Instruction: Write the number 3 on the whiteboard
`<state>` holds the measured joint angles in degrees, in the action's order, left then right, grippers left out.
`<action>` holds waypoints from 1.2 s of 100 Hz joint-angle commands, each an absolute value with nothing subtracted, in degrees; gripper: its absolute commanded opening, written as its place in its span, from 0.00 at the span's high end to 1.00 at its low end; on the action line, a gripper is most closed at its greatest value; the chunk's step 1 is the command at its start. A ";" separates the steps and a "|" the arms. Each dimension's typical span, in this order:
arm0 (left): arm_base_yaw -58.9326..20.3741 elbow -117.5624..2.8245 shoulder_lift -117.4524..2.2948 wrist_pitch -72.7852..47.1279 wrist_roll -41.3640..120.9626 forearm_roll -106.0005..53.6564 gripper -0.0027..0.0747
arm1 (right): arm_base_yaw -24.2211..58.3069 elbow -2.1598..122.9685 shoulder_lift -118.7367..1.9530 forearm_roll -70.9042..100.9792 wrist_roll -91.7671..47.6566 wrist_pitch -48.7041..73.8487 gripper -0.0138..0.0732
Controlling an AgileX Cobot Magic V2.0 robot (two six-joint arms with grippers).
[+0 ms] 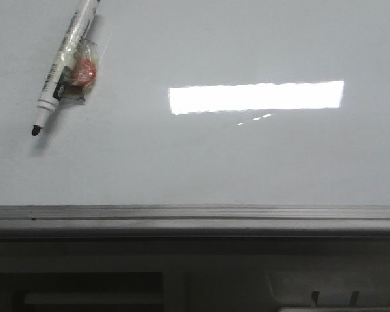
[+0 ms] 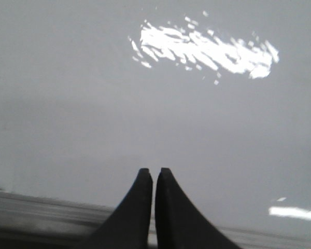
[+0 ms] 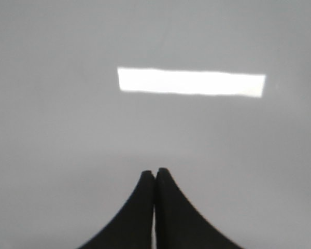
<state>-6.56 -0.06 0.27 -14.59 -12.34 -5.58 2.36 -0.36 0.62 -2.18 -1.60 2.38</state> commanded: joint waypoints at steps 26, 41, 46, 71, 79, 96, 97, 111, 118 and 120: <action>-6.33 0.61 1.62 -1.72 -12.61 -37.63 0.99 | 2.35 -2.11 1.50 33.31 -1.32 -13.16 0.90; -6.33 0.45 1.62 -0.58 -12.61 -46.12 0.99 | 2.35 -0.45 1.50 36.69 -1.32 -10.64 0.90; -6.58 -0.30 1.62 -1.28 -12.04 -45.97 0.99 | 2.35 1.41 1.50 36.69 -1.32 -8.58 0.90; -6.99 -13.91 -6.11 -15.06 -0.73 -30.36 0.87 | 2.35 14.91 -4.38 32.20 -6.38 14.95 0.62; -6.99 -20.35 -11.86 -21.37 7.20 -28.33 0.63 | 2.35 19.05 -9.19 32.08 -9.85 18.92 0.40; -6.99 -32.69 -25.49 -32.45 19.15 -31.24 0.35 | 3.39 25.13 -15.78 32.08 -10.64 20.31 0.24; -6.99 -33.09 -26.54 -32.86 19.78 -31.53 0.36 | 3.53 25.25 -15.90 32.08 -10.64 20.20 0.24; -6.99 -38.40 -36.79 -38.74 31.32 -40.85 0.50 | 3.64 25.91 -17.31 31.89 -10.78 18.60 0.24; -6.99 -40.19 -41.24 -40.44 35.01 -44.87 0.56 | 3.64 25.91 -17.38 31.89 -10.78 18.77 0.24; -7.07 -40.69 -42.38 -40.43 35.03 -45.59 0.56 | 3.64 25.91 -17.38 31.89 -10.78 18.96 0.24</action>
<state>-6.56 -36.98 -37.52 -41.08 30.75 -39.15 3.60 24.02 -16.31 31.90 -10.04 22.76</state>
